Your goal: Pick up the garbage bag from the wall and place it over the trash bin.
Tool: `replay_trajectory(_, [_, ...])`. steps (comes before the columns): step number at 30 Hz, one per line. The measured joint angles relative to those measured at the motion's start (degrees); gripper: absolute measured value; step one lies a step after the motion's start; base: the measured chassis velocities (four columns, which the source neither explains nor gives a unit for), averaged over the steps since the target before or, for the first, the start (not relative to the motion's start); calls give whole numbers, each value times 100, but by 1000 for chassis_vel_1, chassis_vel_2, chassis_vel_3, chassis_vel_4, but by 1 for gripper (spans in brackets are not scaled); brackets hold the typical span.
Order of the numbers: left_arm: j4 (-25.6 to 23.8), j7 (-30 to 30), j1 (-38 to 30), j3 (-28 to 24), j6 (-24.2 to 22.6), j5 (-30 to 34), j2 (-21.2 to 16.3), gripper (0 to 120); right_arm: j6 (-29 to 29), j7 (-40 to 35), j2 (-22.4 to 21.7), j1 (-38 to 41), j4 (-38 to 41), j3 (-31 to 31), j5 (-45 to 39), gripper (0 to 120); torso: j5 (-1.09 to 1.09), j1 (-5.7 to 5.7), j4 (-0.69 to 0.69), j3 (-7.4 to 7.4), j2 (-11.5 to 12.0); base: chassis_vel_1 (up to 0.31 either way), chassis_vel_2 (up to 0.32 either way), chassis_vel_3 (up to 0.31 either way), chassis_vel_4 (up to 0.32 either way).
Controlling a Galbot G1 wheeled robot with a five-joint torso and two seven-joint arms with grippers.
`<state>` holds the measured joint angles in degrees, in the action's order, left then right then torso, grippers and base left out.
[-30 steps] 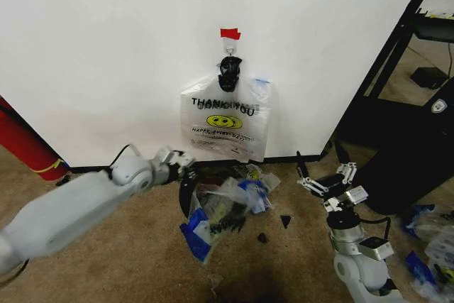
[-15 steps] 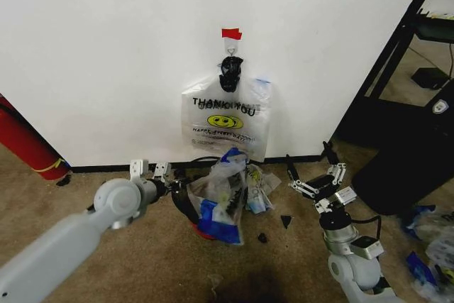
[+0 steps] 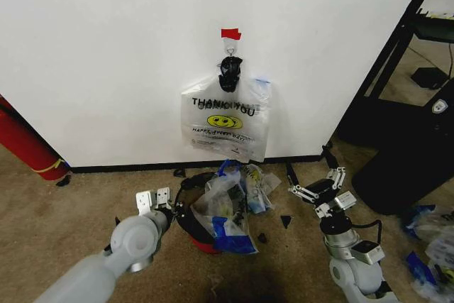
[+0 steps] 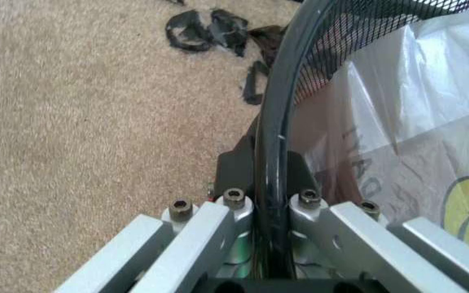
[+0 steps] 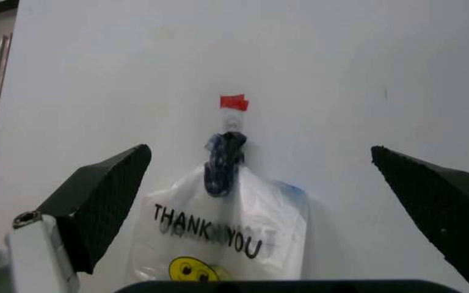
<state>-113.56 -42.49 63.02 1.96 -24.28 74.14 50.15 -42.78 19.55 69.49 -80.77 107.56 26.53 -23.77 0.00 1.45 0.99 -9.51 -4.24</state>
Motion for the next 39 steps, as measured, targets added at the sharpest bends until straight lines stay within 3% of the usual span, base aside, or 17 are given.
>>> replay_trajectory(9, [77, 232, 337, 100, 120, -665, 304, 5, 230, -215, -138, 9, -119, -107, 49, 100, 2, 0, -1, 1, 0, 0, 0, 0, 0])
replay_trajectory(15, [-116, 241, 438, 243, 154, -885, 290, 32, 773, -499, -310, 13, -193, -379, -103, 100, -1, 1, 0, -1, 1, 0, 0, 0, 0])
replay_trajectory(16, [-116, 241, 438, 243, 154, -885, 290, 32, 773, -499, -310, 13, -193, -379, -103, 100, -1, 1, 0, -1, 1, 0, 0, 0, 0])
replay_trajectory(22, [-619, 249, 398, 503, 240, -1001, 39, 57, 2233, -1315, -730, -74, 13, -1091, -799, 100, 1, 1, 0, -1, 1, 0, 0, 0, 0])
replay_trajectory(24, [-665, 254, 401, 552, 297, -1083, 18, 60, 2458, -1400, -781, -83, 65, -1155, -915, 100, 0, 1, 0, -1, 1, 0, 0, 0, 0])
replay_trajectory(30, [-981, 637, 781, 695, 738, -2335, 234, 87, 4874, -1613, -1151, 25, 442, -1392, -2236, 100, 1, 1, -5, -1, 1, 0, 0, 0, 0])
replay_trajectory(31, [-981, 637, 781, 695, 738, -2335, 234, 87, 4874, -1613, -1151, 25, 442, -1392, -2236, 100, 1, 1, -5, -1, 1, 0, 0, 0, 0])
replay_trajectory(33, [-1089, 824, 921, 618, 815, -2688, 367, 94, 5621, -1591, -1213, 132, 541, -1321, -2622, 100, -2, 1, 6, 0, 1, 0, 0, 0, 0])
replay_trajectory(36, [-1291, 959, 1194, 622, 879, -3000, 490, 100, 6522, -1460, -1286, 477, 604, -1324, -3182, 100, 0, 0, -1, 0, 1, 0, 0, 0, 0])
replay_trajectory(39, [-1381, 1011, 1341, 663, 911, -3143, 528, 100, 6813, -1304, -1275, 739, 544, -1390, -3365, 100, -1, 1, -4, 0, 1, 0, 0, 0, 0])
